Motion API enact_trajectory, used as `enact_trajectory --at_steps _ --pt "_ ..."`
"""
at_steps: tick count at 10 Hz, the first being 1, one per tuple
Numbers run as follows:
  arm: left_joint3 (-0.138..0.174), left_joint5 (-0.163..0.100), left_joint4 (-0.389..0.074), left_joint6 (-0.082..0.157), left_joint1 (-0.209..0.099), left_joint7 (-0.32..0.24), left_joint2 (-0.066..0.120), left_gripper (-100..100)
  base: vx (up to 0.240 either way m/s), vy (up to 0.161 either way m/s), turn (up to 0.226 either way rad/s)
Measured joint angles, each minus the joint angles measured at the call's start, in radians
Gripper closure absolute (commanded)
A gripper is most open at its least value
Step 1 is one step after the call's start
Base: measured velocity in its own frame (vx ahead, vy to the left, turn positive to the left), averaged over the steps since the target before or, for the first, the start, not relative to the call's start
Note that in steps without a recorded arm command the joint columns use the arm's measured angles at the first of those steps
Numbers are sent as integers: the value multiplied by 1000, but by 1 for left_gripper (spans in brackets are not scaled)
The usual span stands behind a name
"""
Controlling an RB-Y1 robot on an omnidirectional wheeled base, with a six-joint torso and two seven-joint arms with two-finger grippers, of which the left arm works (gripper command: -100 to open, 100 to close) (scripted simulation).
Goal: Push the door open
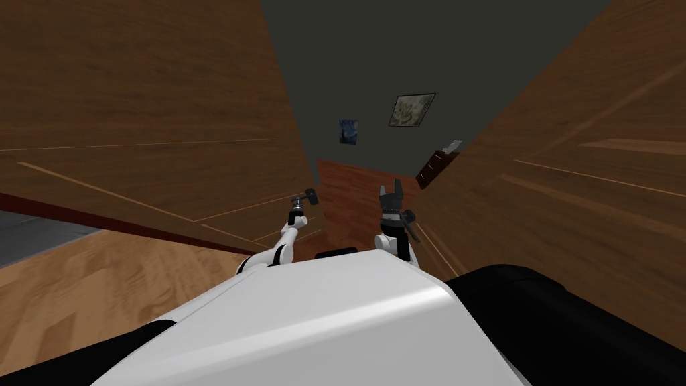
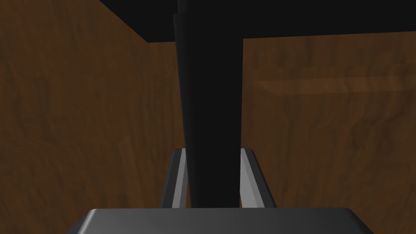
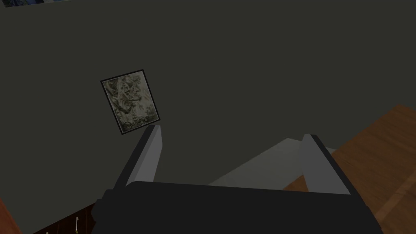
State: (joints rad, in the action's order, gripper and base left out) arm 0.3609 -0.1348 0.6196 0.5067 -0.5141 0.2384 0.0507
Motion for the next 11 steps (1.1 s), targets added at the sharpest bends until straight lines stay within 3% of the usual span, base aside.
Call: enact_trajectory --at_steps 2,3,5,6,8,9,11 --pt "7 -7 26 -16 9 13 -8 100 82 -23 53" --pt "17 -13 67 -36 28 34 -26 100 77 -15 24" --pt "27 -22 43 -24 15 47 -23 100 91 -17 49" --pt "38 -31 6 -6 -4 60 -23 100 154 -43 55" --pt "63 -49 31 -11 5 97 -43 100 164 -61 77" --pt "72 -58 15 -2 -4 109 -41 100 173 -61 106" --pt "101 -77 18 10 -8 148 -61 100 169 -71 79"
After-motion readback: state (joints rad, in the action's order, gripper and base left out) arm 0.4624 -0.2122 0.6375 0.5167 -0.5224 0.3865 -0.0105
